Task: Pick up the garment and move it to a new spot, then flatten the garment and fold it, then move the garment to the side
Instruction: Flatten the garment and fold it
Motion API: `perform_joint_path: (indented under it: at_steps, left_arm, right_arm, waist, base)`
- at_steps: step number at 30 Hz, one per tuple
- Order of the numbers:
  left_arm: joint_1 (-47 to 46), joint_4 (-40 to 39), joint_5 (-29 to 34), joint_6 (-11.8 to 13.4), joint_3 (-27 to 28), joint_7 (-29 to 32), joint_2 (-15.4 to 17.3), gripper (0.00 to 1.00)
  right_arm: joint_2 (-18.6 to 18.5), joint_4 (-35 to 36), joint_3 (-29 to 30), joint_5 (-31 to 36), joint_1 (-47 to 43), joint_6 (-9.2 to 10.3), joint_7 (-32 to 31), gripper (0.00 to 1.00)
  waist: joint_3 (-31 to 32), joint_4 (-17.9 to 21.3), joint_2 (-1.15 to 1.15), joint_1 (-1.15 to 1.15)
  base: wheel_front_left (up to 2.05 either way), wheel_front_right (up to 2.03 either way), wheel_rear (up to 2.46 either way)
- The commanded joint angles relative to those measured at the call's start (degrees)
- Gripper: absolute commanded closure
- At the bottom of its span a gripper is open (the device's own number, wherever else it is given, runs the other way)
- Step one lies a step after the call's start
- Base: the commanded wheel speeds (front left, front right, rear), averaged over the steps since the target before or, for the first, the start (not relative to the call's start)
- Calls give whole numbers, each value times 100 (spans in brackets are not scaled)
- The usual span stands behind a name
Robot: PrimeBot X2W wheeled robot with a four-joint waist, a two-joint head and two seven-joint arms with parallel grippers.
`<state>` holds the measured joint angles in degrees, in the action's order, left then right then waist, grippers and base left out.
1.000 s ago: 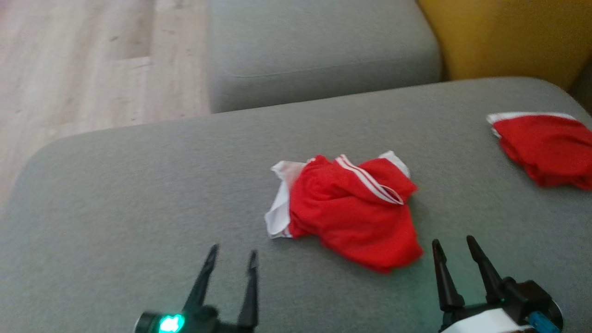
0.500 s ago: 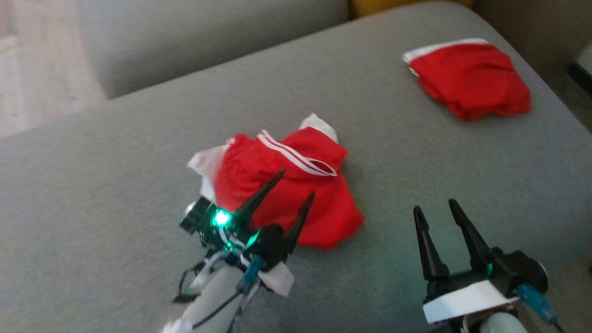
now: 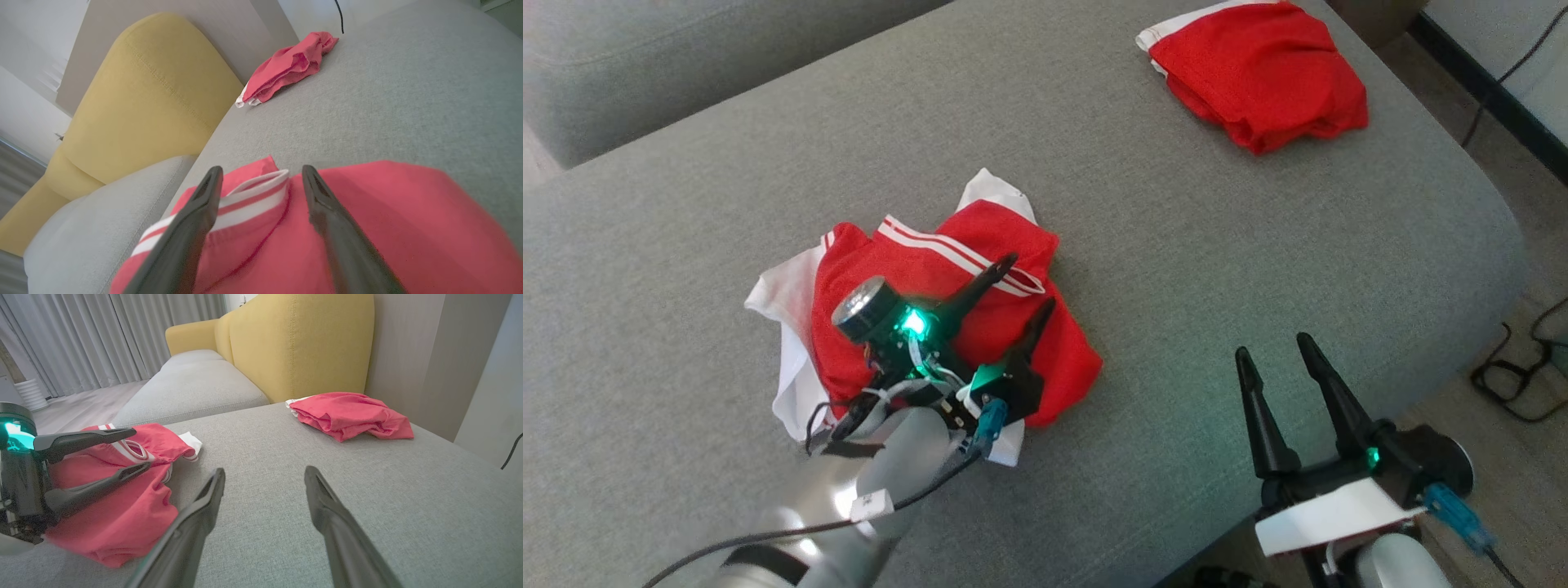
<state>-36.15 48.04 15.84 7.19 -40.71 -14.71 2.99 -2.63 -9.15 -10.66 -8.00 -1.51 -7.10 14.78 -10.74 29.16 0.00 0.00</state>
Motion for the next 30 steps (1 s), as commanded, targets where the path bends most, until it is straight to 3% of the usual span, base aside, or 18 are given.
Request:
perform_joint_path:
  at_steps: [1,6,7,8,15,16,20,25,30]
  left_arm:
    - [-330,-74,62,139,73,-28,64,0]
    - [-533,261,47,357,5,-29,99,0]
    - [-558,314,11,371,6,-29,97,62]
    - [-581,365,-20,365,-4,-29,95,100]
    - [-787,297,-371,171,7,-29,124,100]
    - [-942,80,-564,23,70,-29,143,100]
    - [-1470,-224,-1186,-428,472,-29,175,100]
    - [-2399,-418,-1479,-706,792,-29,260,100]
    - [-3304,-930,-2075,-867,1452,-29,287,100]
  right_arm:
    - [-29,147,-176,-32,225,-39,22,0]
    - [-27,141,-225,-52,268,-39,22,0]
    - [-27,133,-229,-56,270,-39,22,0]
    - [-26,125,-236,-62,270,-39,22,0]
    - [-26,90,-259,-135,262,-39,22,0]
    - [-25,87,-273,-150,259,-39,22,0]
    - [-25,73,-328,-181,246,-39,22,0]
    - [-25,46,-326,-201,212,-39,22,0]
    - [-25,86,-245,-192,126,-39,22,0]
  waist:
    - [-62,53,0,0]
    - [-104,83,0,0]
    - [-102,84,0,0]
    - [-97,85,0,0]
    - [105,99,0,0]
    - [177,97,0,0]
    - [343,107,0,0]
    - [503,68,0,0]
    - [664,-179,0,0]
  base:
    - [0,0,0]
    - [0,0,0]
    - [0,0,0]
    - [0,0,0]
    - [0,0,0]
    - [0,0,0]
    - [0,0,0]
    - [0,0,0]
    - [0,0,0]
